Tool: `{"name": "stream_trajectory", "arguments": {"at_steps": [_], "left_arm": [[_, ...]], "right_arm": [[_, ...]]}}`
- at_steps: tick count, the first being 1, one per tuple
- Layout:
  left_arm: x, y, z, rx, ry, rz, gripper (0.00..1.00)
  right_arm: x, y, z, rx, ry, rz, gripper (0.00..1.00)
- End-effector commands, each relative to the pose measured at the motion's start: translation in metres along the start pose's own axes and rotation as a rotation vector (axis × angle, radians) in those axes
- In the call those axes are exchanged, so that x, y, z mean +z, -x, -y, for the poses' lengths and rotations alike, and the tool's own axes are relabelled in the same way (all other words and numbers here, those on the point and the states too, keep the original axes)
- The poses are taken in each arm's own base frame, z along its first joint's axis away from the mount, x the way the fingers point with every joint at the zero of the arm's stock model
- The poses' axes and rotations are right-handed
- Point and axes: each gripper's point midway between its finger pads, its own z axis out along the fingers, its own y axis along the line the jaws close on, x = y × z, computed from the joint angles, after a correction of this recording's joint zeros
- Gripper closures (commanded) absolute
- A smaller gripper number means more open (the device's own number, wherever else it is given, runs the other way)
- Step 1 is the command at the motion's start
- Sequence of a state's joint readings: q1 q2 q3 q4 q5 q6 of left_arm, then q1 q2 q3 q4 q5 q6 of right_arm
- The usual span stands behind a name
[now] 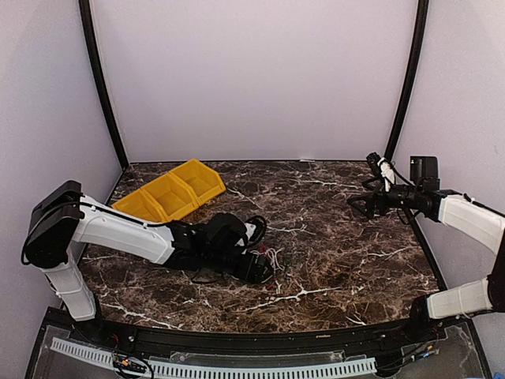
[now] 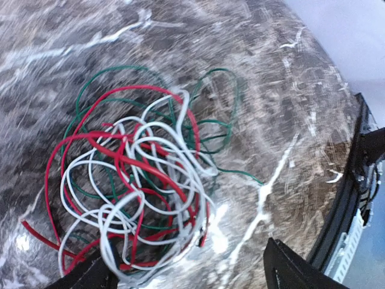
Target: Untangle the cables
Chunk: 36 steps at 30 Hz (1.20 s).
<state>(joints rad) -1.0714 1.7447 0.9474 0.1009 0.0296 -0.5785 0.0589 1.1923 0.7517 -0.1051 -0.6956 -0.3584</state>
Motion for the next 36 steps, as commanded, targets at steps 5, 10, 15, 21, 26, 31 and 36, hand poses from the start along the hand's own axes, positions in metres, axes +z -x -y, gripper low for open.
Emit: {"name": "stream_trajectory", "arguments": {"at_steps": [5,10,15,21,26,31,36], "left_arm": [[-0.065,0.051,0.026,0.291,0.042,0.139,0.05],[-0.091,0.053,0.004,0.294,0.098,0.171,0.04],[-0.099,0.061,-0.029,0.186,0.067,0.212,0.14],[-0.073,0.049,-0.052,0.014,-0.021,0.095,0.33],[-0.047,0.042,-0.056,-0.087,-0.051,0.070,0.41],[-0.028,0.036,-0.049,-0.129,-0.123,0.039,0.48],[-0.010,0.032,-0.047,-0.156,-0.158,0.009,0.56]], "right_arm": [[-0.002,0.006,-0.008,-0.055,0.023,0.023,0.02],[0.010,0.011,-0.024,-0.110,0.079,-0.024,0.13],[0.041,0.019,-0.067,-0.209,0.184,-0.115,0.25],[0.073,0.024,-0.119,-0.285,0.353,-0.199,0.43],[0.101,-0.004,-0.163,-0.314,0.469,-0.273,0.48],[0.126,-0.028,-0.200,-0.406,0.514,-0.369,0.45],[0.140,-0.036,-0.220,-0.428,0.554,-0.418,0.44]]}}
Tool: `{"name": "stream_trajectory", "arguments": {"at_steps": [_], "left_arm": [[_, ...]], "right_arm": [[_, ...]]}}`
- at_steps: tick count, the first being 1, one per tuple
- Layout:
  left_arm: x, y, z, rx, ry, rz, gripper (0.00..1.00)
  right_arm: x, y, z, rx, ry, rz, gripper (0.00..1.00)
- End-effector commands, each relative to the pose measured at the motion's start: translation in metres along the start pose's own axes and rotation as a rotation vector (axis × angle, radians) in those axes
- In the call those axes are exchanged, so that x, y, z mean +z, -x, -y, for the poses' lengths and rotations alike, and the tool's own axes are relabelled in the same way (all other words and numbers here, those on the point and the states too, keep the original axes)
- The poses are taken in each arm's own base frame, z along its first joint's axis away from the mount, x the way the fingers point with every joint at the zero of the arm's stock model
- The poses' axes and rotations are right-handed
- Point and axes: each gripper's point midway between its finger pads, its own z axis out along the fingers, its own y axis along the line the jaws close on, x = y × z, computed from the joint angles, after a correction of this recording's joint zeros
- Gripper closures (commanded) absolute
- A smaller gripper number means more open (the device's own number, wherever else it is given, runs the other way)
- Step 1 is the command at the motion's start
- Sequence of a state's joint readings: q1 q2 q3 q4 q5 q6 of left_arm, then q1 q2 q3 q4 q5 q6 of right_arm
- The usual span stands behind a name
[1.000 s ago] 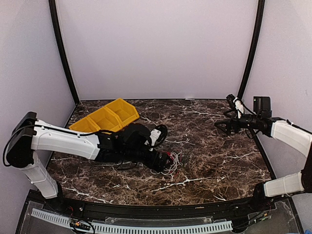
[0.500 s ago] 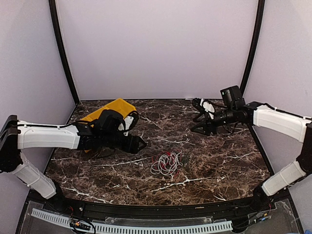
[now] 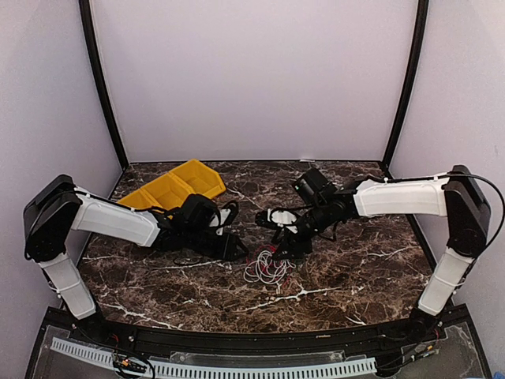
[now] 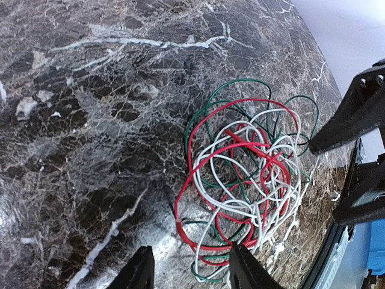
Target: Untangle the cables
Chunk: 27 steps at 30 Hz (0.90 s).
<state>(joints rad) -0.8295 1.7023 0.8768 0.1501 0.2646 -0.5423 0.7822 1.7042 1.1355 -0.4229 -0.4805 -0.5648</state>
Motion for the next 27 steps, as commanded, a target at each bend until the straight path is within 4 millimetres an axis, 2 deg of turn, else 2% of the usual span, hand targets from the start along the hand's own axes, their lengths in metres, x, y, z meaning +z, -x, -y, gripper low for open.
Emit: {"name": "stream_trajectory", "arguments": {"at_steps": [1,7,17,23,27], "left_arm": [[0.012,0.000,0.012,-0.038,-0.083,-0.015,0.58],[0.018,-0.006,0.004,-0.072,-0.068,-0.014,0.64],[0.026,-0.003,0.000,-0.077,-0.063,0.015,0.70],[0.023,-0.001,-0.002,-0.076,-0.051,0.027,0.84],[0.019,0.001,0.000,-0.071,-0.051,0.037,0.97]], "right_arm": [[0.006,0.015,0.005,-0.039,-0.025,-0.013,0.44],[0.009,0.013,0.004,-0.039,-0.027,-0.016,0.44],[0.016,0.004,0.003,-0.034,-0.021,-0.046,0.43],[0.015,0.009,0.001,-0.048,-0.025,-0.041,0.41],[0.018,0.008,0.000,-0.052,-0.029,-0.049,0.39]]}}
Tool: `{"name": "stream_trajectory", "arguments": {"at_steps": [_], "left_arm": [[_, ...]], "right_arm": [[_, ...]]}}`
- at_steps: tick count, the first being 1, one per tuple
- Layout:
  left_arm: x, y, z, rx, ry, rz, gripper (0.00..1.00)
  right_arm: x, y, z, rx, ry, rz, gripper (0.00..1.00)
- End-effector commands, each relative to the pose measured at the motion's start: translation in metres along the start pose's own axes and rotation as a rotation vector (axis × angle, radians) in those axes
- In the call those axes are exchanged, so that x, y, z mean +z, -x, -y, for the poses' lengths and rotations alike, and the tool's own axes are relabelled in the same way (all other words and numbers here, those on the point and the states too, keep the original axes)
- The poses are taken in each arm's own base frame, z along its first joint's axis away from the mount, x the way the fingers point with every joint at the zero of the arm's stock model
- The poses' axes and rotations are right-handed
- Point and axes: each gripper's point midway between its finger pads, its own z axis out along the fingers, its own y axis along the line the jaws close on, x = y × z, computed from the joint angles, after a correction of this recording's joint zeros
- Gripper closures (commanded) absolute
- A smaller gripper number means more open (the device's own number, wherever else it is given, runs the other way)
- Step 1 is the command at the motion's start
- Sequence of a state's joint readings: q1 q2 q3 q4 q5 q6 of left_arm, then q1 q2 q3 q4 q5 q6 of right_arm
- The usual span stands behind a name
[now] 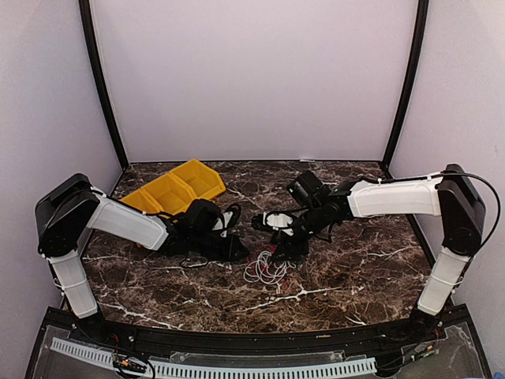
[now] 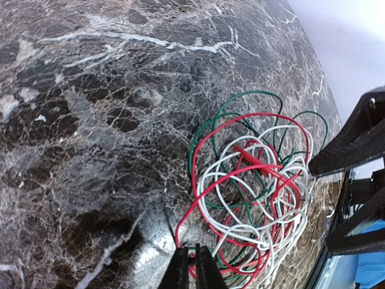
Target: Untangle the cables
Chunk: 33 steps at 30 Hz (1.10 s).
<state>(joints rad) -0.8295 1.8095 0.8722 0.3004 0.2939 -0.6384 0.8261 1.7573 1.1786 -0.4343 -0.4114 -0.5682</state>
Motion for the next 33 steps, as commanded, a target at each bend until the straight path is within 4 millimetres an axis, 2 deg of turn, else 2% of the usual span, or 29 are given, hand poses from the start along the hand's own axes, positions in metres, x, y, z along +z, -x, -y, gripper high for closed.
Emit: {"name": "stream_trajectory", "arguments": {"at_steps": [1,4,7,13,17,21,25,33], "left_arm": [[-0.008,0.004,0.005,0.016,-0.007,0.026,1.00],[-0.015,0.008,0.009,0.032,-0.006,0.038,1.00],[-0.033,0.019,0.021,0.055,-0.019,0.073,1.00],[-0.079,0.044,0.059,0.125,-0.113,0.199,1.00],[-0.106,0.055,0.077,0.139,-0.165,0.275,1.00],[-0.123,0.060,0.083,0.132,-0.181,0.323,1.00],[-0.138,0.062,0.086,0.130,-0.190,0.362,1.00],[-0.145,0.063,0.082,0.118,-0.176,0.393,1.00]], "right_arm": [[0.002,0.009,0.000,-0.020,-0.012,0.010,0.39],[-0.002,0.020,0.003,-0.009,-0.010,0.028,0.38],[-0.012,0.040,0.008,-0.010,-0.025,0.078,0.33],[-0.026,0.075,0.014,-0.037,-0.058,0.220,0.22],[-0.022,0.089,0.017,0.001,-0.037,0.288,0.21],[-0.008,0.092,0.016,0.039,0.022,0.308,0.22],[0.007,0.090,0.003,0.081,0.132,0.320,0.23],[0.026,0.079,-0.017,0.094,0.226,0.296,0.34]]}}
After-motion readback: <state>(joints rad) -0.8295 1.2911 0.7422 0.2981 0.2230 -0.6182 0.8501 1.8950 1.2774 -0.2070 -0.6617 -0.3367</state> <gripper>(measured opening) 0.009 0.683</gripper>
